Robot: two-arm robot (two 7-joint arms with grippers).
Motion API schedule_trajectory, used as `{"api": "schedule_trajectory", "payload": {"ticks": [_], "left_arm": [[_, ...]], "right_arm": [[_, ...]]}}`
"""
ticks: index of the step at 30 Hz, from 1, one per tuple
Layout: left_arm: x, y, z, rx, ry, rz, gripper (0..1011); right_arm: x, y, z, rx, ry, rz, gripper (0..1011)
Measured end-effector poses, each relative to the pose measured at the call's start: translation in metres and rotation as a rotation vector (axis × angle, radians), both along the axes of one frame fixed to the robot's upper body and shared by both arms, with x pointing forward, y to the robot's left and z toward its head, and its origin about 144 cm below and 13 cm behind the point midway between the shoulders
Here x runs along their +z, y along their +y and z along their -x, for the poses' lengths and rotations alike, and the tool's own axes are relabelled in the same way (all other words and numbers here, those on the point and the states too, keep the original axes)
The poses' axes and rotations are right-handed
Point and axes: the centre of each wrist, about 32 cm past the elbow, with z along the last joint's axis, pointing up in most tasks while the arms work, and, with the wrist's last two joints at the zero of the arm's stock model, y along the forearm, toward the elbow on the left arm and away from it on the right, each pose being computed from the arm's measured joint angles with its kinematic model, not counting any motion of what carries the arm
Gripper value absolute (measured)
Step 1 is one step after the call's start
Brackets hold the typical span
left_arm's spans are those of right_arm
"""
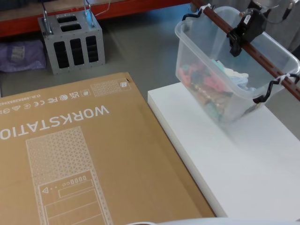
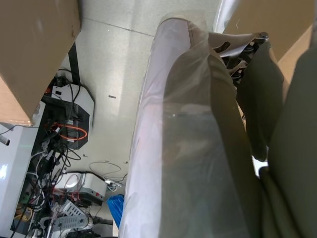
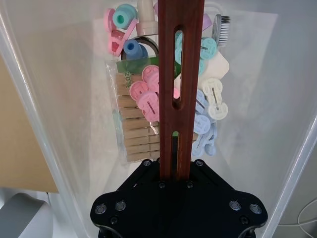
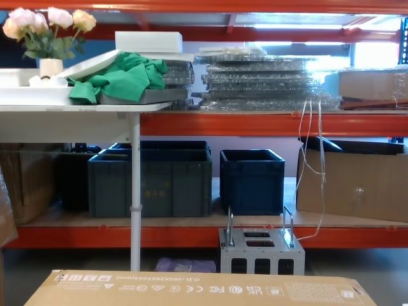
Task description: Use one hand to grasp the basket and place it at the designated location.
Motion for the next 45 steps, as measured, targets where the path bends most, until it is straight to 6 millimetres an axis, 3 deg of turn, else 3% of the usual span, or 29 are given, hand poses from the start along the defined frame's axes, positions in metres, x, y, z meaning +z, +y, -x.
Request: {"api": "schedule_trajectory", "payload": {"ticks": [30,45], "left_arm": [[0.000,0.000,0.000,0.000,0.000,0.000,0],[0.000,0.000,0.000,0.000,0.000,0.000,0]], "right_arm": [[0.005,0.023,-0.010,0.093,-0.003,0.026,0],[0.013,0.064,-0.002,0.235,-0.033,0.054,0]]}}
